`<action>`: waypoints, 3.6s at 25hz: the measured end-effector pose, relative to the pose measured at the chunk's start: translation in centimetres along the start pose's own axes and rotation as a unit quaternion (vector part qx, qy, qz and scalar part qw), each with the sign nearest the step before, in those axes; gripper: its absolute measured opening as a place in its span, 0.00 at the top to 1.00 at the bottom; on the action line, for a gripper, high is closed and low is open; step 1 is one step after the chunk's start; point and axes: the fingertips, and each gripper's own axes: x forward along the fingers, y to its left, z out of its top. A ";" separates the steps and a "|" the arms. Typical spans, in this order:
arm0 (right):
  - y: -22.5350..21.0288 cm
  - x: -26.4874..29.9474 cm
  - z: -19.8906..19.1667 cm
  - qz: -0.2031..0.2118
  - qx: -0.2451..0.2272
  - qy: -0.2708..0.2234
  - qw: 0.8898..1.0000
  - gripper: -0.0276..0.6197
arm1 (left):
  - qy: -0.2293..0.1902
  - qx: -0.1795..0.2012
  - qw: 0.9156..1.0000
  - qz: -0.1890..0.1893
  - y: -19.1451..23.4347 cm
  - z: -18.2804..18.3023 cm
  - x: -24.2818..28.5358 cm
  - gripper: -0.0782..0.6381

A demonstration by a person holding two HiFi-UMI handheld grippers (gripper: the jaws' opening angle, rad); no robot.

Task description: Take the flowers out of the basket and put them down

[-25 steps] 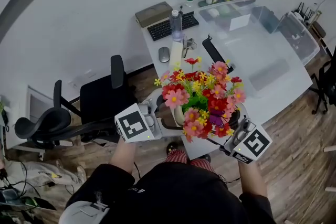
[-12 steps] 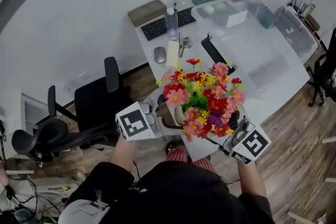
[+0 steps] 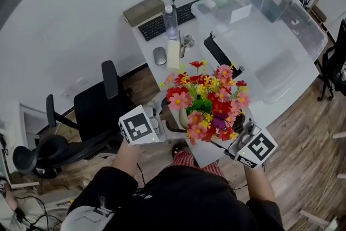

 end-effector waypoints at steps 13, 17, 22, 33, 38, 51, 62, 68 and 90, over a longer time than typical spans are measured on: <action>-1.1 1.4 -2.7 -0.021 0.012 0.014 1.000 0.27 | 0.018 0.008 0.999 -0.026 1.3 -2.9 0.1 0.25; -1.8 2.4 -2.7 -0.033 0.012 0.022 0.999 0.27 | 0.019 0.005 0.999 -0.037 2.4 -3.1 -0.2 0.24; -2.3 3.0 -3.1 -0.031 0.014 0.016 0.999 0.27 | 0.021 0.003 0.999 -0.034 3.2 -3.7 -0.4 0.24; -4.2 2.7 -4.7 0.002 0.016 0.037 0.999 0.27 | 0.023 -0.021 0.999 -0.003 4.2 -5.3 1.4 0.24; -4.4 2.9 -5.5 0.004 0.013 0.051 0.999 0.27 | 0.038 -0.012 0.999 -0.003 4.4 -6.1 1.6 0.25; -5.1 3.7 -7.6 0.004 0.024 0.060 0.998 0.27 | 0.037 -0.034 0.999 -0.001 5.0 -8.4 1.7 0.24; -5.7 4.8 -9.3 0.011 0.027 0.072 0.997 0.27 | 0.043 -0.038 0.998 0.004 5.9 -10.4 1.6 0.24; -5.9 5.0 -10.0 0.016 0.012 0.076 0.997 0.27 | 0.037 -0.038 0.999 0.012 6.1 -11.2 1.7 0.25; -7.6 5.0 -13.4 0.005 0.003 0.106 0.994 0.27 | 0.067 -0.029 0.997 0.016 6.8 -14.7 3.5 0.25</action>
